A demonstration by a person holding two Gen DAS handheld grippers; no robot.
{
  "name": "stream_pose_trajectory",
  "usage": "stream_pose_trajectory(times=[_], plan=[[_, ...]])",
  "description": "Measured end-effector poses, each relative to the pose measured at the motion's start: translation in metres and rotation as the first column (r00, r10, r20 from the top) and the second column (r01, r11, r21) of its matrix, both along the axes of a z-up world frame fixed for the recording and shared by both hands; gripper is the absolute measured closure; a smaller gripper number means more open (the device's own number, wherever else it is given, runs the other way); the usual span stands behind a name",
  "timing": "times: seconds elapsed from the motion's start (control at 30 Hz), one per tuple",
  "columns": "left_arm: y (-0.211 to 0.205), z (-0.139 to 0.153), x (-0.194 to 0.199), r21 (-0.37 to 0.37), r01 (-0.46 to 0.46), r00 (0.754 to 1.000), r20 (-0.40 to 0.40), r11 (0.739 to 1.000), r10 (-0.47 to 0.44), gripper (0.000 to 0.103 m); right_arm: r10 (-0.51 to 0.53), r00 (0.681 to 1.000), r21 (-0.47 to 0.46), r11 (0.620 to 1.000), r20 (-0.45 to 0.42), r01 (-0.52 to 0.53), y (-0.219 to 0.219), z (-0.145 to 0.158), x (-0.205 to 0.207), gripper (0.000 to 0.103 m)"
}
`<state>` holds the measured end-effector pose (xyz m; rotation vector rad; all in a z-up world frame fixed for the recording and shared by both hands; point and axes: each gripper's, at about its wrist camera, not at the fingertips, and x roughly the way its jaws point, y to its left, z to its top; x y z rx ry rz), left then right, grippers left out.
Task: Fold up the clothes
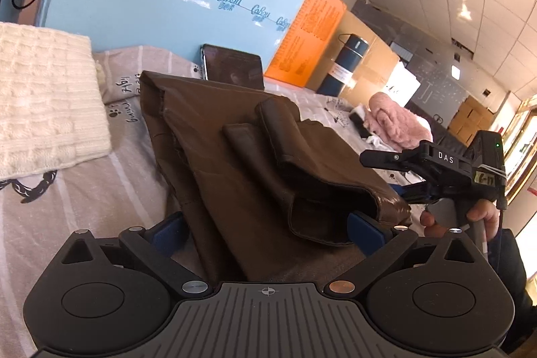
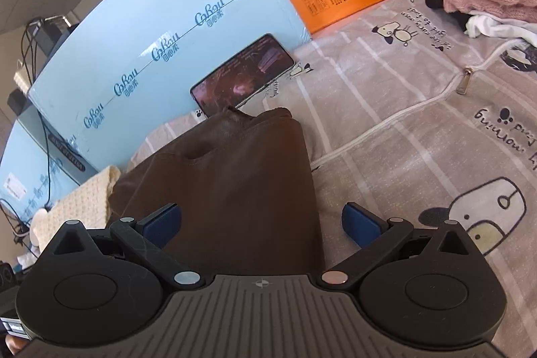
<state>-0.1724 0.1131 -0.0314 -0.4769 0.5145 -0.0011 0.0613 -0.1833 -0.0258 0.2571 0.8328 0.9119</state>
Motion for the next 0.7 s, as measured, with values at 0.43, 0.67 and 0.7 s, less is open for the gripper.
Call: stream_pose_trajectory(times=[0.43, 0.67, 0.7], plan=[[0.006, -0.005, 0.015, -0.164, -0.017, 0.999, 0.031, 0.986, 0.022, 0.0, 0.256, 0.966, 0.068, 0.965, -0.017, -0.254, 0.015, -0.004, 0.013, 0.003], [-0.007, -0.005, 0.022, -0.153, -0.044, 0.996, 0.069, 0.987, 0.055, 0.012, 0.144, 0.989, 0.078, 0.987, -0.01, -0.143, 0.011, -0.008, 0.011, 0.034], [-0.01, -0.005, 0.024, -0.137, -0.05, 0.996, 0.07, 0.989, 0.06, 0.033, 0.117, 0.993, 0.074, 0.99, -0.007, -0.116, 0.01, -0.009, 0.011, 0.047]])
